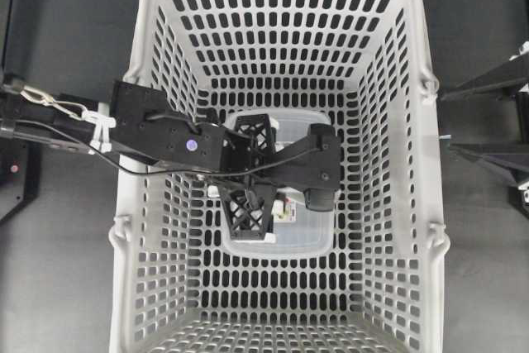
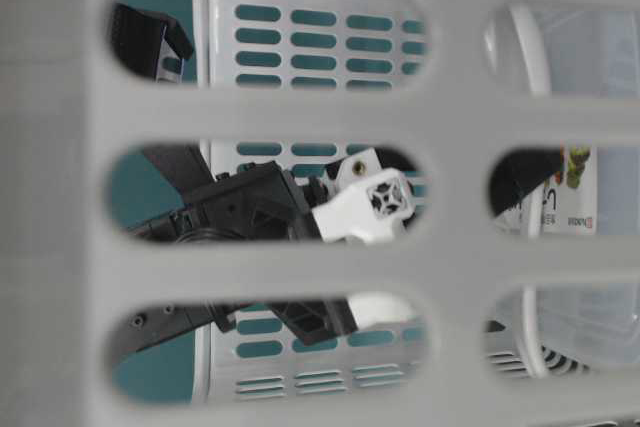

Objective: Pick up the chinese spoon from the shopping basket with the left arm.

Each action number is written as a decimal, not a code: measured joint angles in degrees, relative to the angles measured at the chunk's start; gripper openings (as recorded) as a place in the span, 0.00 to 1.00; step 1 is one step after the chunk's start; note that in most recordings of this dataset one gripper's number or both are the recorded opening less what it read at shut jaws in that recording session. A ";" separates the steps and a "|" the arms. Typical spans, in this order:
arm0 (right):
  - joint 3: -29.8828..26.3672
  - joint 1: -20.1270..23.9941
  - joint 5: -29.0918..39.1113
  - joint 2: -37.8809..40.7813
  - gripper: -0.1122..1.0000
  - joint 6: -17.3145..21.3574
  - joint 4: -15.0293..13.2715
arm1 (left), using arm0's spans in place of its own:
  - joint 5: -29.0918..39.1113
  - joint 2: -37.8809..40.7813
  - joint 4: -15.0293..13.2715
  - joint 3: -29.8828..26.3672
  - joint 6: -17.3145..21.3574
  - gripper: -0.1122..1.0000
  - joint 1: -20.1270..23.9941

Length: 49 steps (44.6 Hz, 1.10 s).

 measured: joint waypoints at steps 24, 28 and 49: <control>0.00 0.00 0.18 0.00 0.73 0.00 0.00 | 17.84 -5.19 0.00 -16.79 -0.09 0.23 -1.49; 0.09 0.00 0.18 0.00 0.74 0.00 0.00 | 21.36 -5.27 0.09 -21.88 -0.18 0.23 -1.58; 0.09 0.00 0.26 -1.05 0.73 0.00 0.00 | 29.44 -3.78 0.00 -32.87 -0.26 0.23 -2.20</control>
